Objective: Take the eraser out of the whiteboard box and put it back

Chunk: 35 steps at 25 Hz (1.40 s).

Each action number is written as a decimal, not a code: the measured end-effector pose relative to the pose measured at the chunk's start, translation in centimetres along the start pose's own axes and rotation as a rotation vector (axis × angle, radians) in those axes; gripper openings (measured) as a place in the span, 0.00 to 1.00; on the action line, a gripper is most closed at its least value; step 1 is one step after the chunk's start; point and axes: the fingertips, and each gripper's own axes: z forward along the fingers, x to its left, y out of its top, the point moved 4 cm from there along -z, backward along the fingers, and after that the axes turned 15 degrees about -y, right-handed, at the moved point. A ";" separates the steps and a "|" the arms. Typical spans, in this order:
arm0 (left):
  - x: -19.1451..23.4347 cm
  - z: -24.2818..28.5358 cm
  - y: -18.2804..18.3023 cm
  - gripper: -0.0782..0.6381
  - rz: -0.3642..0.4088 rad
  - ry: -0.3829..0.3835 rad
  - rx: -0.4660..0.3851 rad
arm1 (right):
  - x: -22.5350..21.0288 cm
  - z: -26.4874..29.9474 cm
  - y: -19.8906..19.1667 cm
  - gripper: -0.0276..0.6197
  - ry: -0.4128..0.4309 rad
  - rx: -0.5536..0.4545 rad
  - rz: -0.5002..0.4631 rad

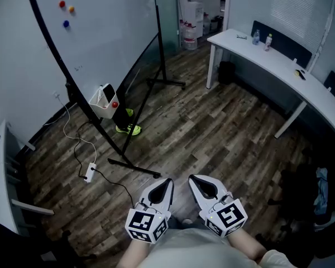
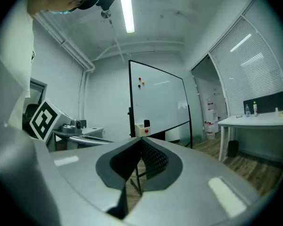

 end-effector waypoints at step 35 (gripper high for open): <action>10.5 3.9 4.4 0.11 -0.011 0.063 -0.035 | -1.5 11.1 2.5 0.05 0.069 0.005 0.039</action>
